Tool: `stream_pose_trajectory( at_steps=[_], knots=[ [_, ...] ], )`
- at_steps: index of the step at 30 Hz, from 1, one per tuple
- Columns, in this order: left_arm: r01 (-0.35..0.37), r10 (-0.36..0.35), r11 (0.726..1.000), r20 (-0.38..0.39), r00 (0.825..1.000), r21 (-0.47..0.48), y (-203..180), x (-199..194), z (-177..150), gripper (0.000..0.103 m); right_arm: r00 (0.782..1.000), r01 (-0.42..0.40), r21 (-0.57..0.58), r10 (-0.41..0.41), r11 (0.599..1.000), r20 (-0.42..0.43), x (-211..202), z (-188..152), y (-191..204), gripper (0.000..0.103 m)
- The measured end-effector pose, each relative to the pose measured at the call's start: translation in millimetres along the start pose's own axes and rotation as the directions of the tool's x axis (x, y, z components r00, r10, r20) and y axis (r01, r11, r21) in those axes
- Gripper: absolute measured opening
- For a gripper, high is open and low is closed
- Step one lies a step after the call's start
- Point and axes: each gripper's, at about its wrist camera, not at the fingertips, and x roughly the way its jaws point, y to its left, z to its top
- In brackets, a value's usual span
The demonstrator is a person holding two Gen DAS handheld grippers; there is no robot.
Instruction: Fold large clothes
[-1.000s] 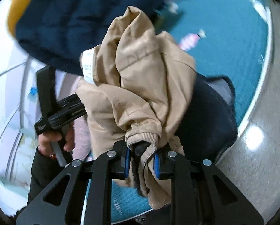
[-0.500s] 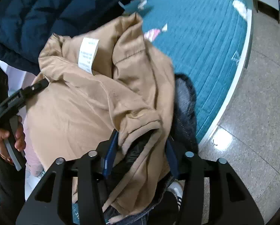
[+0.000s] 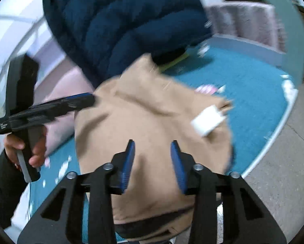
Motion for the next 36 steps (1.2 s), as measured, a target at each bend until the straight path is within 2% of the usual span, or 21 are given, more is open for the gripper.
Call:
stream_pose_trajectory(
  at_steps=[1, 3, 5, 8, 10, 12, 14, 16, 17, 20, 22, 23, 26, 30, 33, 36],
  knots=[
    [-0.025, 0.025, 1.0, -0.034, 0.999, -0.011, 1.8, 13.8, -1.8, 0.061, 0.999, 0.019, -0.007, -0.02, 1.0, -0.042, 19.9, -1.7, -2.7, 0.025],
    [-0.063, 0.059, 0.997, -0.083, 0.995, -0.044, 9.6, 41.4, -4.3, 0.061, 0.994, 0.037, -0.003, -0.037, 0.999, -0.1, 50.8, -4.8, -14.1, 0.024],
    [-0.076, 0.071, 0.996, -0.098, 0.993, -0.047, 13.3, 55.6, -3.6, 0.06, 0.992, 0.056, 0.028, -0.053, 0.998, -0.112, 69.1, -7.0, -26.5, 0.022],
    [-0.135, 0.131, 0.991, -0.13, 0.983, -0.021, 10.4, 73.8, -2.5, 0.06, 0.989, 0.082, 0.038, -0.076, 0.996, -0.127, 84.8, -5.9, -34.3, 0.022],
    [-0.155, 0.151, 0.988, -0.12, 0.981, -0.02, 8.8, 77.3, -0.6, 0.06, 0.988, 0.091, 0.042, -0.085, 0.995, -0.13, 90.2, -3.6, -35.7, 0.022],
    [-0.137, 0.134, 0.99, -0.071, 0.988, -0.035, 5.7, 67.0, -1.8, 0.06, 0.987, 0.098, 0.04, -0.092, 0.994, -0.13, 91.2, 1.0, -34.6, 0.022],
    [-0.077, 0.077, 0.996, 0.006, 0.997, -0.05, 5.6, 46.1, -5.6, 0.063, 0.988, 0.112, 0.039, -0.107, 0.993, -0.107, 79.3, 1.1, -28.0, 0.025],
    [-0.023, 0.029, 0.996, 0.078, 0.996, -0.081, 8.3, 17.6, -13.1, 0.074, 0.988, 0.138, 0.025, -0.136, 0.99, -0.069, 54.2, -3.9, -12.9, 0.029],
    [0.0, 0.012, 0.995, 0.118, 0.993, -0.101, 11.1, 0.0, -20.4, 0.075, 0.99, 0.135, 0.02, -0.134, 0.991, -0.051, 43.5, -5.2, -5.1, 0.03],
    [0.009, 0.01, 0.993, 0.158, 0.987, -0.122, 19.4, -30.1, -42.4, 0.075, 0.999, 0.053, -0.002, -0.053, 0.999, 0.002, 5.4, -15.2, 33.8, 0.042],
    [-0.005, 0.027, 0.991, 0.16, 0.987, -0.137, 24.7, -41.5, -57.9, 0.078, 1.0, 0.03, -0.051, -0.03, 0.998, -0.005, -3.9, -26.0, 62.5, 0.043],
    [-0.043, 0.066, 0.987, 0.146, 0.987, -0.153, 27.7, -46.8, -73.0, 0.078, 0.999, 0.031, -0.083, -0.033, 0.996, -0.014, -4.7, -35.4, 76.4, 0.043],
    [-0.059, 0.076, 0.981, 0.084, 0.994, -0.187, 32.8, -49.1, -111.2, 0.08, 0.986, 0.112, -0.155, -0.129, 0.982, -0.103, 23.5, -60.4, 92.4, 0.043],
    [-0.078, 0.085, 0.961, 0.016, 0.996, -0.266, 43.5, -47.0, -161.9, 0.08, 0.942, 0.263, -0.188, -0.294, 0.946, -0.16, 62.5, -81.0, 75.7, 0.044],
    [-0.104, 0.102, 0.95, -0.025, 0.995, -0.294, 45.6, -49.3, -191.2, 0.08, 0.935, 0.31, -0.167, -0.332, 0.936, -0.127, 54.9, -86.1, 82.9, 0.046],
    [-0.116, 0.118, 0.946, -0.012, 0.993, -0.302, 42.9, -61.4, -206.3, 0.087, 0.929, 0.346, -0.192, -0.364, 0.918, -0.066, 39.9, -90.4, 106.5, 0.05]
  ],
)
